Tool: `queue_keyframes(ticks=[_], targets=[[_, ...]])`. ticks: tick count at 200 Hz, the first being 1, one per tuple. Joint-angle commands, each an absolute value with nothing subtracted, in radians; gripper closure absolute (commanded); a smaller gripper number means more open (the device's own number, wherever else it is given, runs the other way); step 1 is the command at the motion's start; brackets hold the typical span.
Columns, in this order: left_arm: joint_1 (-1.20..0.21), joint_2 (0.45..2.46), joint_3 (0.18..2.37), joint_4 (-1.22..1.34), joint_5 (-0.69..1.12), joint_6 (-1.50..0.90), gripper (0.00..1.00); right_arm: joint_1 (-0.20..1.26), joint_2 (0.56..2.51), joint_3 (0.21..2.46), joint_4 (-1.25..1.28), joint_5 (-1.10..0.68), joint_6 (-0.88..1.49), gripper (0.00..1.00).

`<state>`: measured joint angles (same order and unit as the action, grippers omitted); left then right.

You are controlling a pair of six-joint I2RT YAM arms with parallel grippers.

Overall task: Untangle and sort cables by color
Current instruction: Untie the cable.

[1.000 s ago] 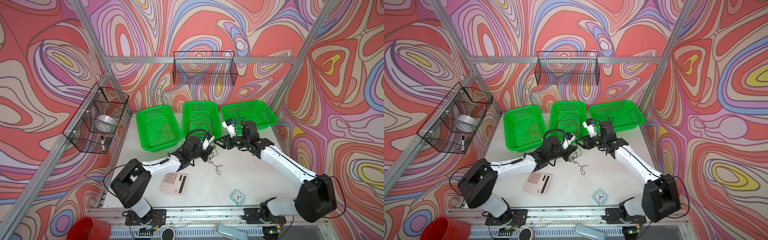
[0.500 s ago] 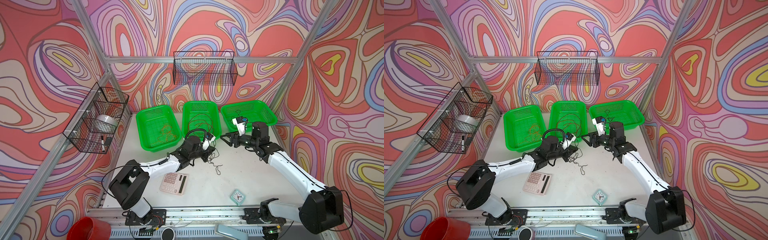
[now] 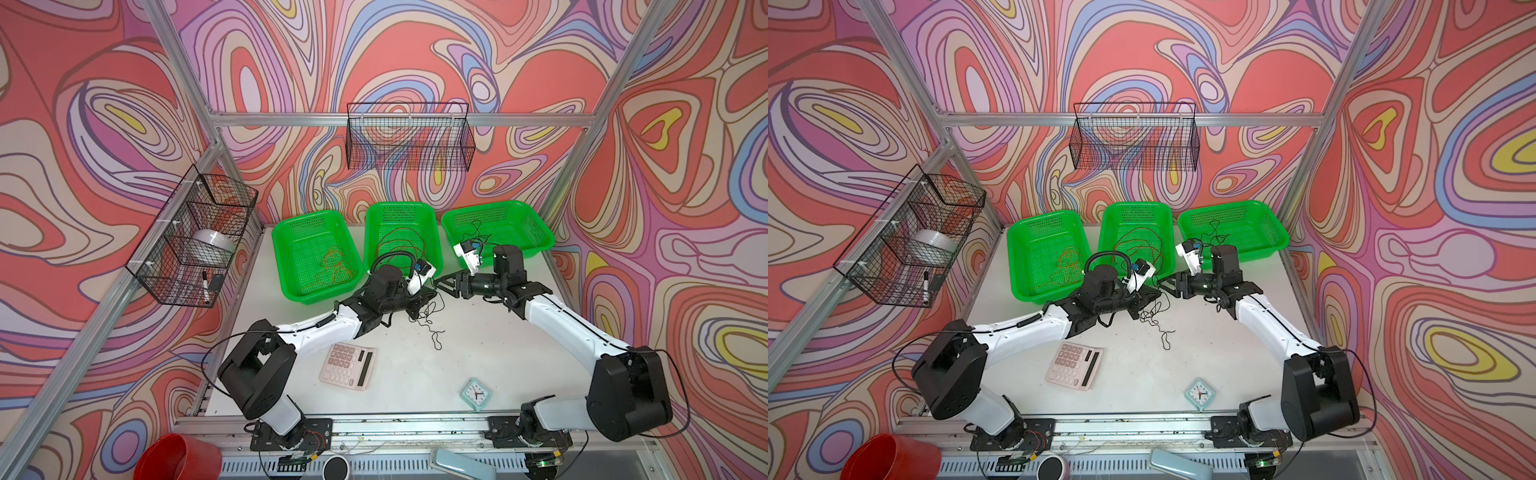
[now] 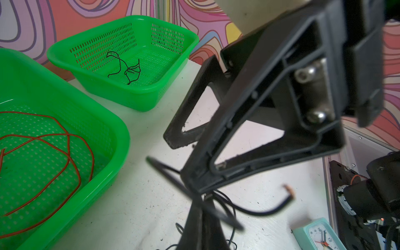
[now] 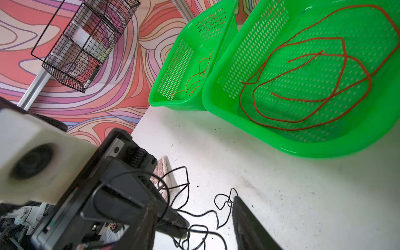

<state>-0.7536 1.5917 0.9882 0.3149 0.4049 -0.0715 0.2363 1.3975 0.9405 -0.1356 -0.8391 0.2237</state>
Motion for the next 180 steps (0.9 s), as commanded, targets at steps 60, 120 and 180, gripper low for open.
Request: queue_keyframes(ticks=[60,120,180], targets=[[-0.758,1.622,1.050,0.281,0.462,-0.037,1.00,0.243,1.506,1.049,-0.153,-0.811,0.219,0.61],[-0.757,1.624,1.058,0.241,0.479,-0.027,1.00,0.242,1.508,1.107,-0.231,-0.621,0.152,0.93],[-0.743,1.612,0.976,0.304,0.390,-0.074,0.56,0.244,1.391,1.179,-0.248,-0.366,0.097,1.00]])
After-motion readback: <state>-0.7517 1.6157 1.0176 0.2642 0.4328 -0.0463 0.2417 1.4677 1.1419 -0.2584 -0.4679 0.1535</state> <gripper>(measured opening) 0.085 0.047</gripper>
